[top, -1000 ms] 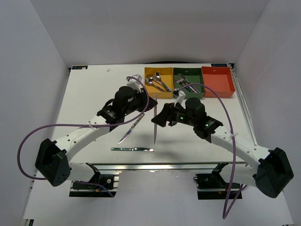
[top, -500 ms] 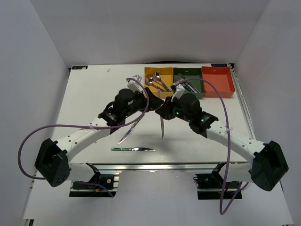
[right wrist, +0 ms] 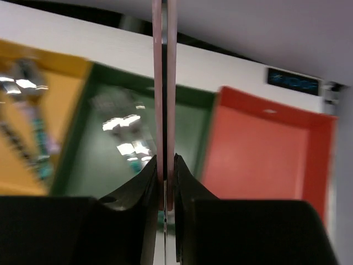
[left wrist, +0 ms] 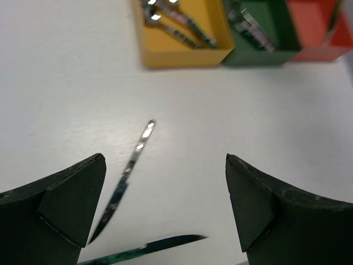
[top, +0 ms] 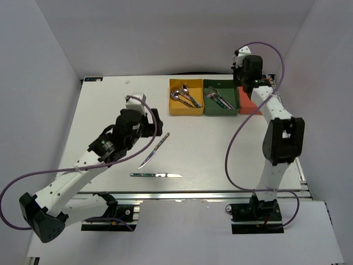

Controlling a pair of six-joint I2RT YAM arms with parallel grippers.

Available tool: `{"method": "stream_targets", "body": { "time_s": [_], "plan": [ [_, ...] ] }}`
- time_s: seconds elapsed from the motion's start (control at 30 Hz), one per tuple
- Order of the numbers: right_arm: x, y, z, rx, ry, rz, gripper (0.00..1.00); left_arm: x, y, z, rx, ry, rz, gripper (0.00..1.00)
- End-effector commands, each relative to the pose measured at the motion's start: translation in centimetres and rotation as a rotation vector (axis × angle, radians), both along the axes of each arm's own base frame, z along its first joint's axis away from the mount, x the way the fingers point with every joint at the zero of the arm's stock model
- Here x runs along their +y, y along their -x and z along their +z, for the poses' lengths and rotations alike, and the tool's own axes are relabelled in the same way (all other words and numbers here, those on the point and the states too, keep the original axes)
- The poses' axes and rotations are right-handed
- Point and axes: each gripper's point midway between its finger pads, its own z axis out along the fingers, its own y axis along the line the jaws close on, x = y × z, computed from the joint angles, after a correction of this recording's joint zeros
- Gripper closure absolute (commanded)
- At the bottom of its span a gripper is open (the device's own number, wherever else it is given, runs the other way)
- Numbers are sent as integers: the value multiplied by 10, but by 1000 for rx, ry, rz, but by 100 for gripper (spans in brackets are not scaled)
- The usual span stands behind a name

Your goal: Sort the eating utensils into containers

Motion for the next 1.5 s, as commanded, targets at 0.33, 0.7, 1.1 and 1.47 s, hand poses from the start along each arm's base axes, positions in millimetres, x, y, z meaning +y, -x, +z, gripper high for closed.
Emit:
{"method": "stream_targets", "body": {
  "time_s": [0.33, 0.7, 1.1, 1.47],
  "plan": [
    [-107, -133, -48, -42, 484, -48, 100, 47, 39, -115, 165, -263, -6, 2],
    [-160, -111, -64, 5, 452, -89, 84, 51, 39, -113, 164, -263, 17, 2],
    [-141, -90, 63, -162, 246, -157, 11, 45, 22, -100, 158, -197, 113, 2],
    [-33, 58, 108, -161, -289, -9, 11, 2, -47, -141, 294, -241, 92, 2]
  ]
}}
